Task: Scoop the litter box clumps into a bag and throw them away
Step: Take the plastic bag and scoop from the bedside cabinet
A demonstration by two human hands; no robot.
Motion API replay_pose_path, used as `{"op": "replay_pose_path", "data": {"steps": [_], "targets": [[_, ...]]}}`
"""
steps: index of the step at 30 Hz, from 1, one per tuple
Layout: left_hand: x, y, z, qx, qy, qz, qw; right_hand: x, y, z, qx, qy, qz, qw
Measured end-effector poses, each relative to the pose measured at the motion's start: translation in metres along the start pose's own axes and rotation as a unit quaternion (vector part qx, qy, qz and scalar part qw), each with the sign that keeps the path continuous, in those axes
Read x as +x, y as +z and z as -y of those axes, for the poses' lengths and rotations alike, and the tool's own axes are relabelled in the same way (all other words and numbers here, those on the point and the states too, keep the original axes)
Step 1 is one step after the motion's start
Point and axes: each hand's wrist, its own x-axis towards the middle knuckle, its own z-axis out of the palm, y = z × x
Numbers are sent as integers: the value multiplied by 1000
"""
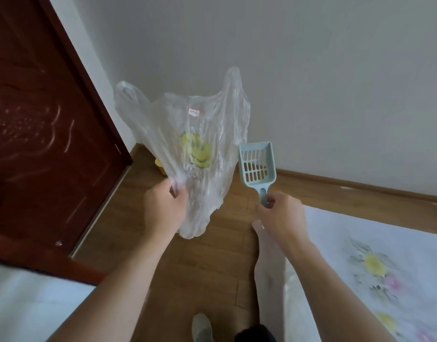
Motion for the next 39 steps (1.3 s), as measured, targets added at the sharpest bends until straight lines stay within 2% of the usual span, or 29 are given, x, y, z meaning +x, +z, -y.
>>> {"op": "replay_pose_path", "data": {"steps": [5, 10, 18, 24, 31, 39], "targets": [[62, 6, 25, -1, -46, -7, 999, 54, 24, 38, -13, -3, 25, 1000], [127, 26, 47, 17, -56, -26, 998, 132, 51, 67, -25, -17, 36, 999], [252, 71, 61, 41, -85, -54, 994, 284, 81, 110, -10, -69, 69, 995], [329, 98, 66, 58, -117, -74, 989, 376, 95, 150, -59, -112, 93, 988], [389, 122, 92, 53, -134, -82, 986, 445, 127, 182, -63, -109, 119, 985], [474, 144, 179, 33, -126, -51, 990, 505, 199, 227, -64, -63, 135, 987]]}}
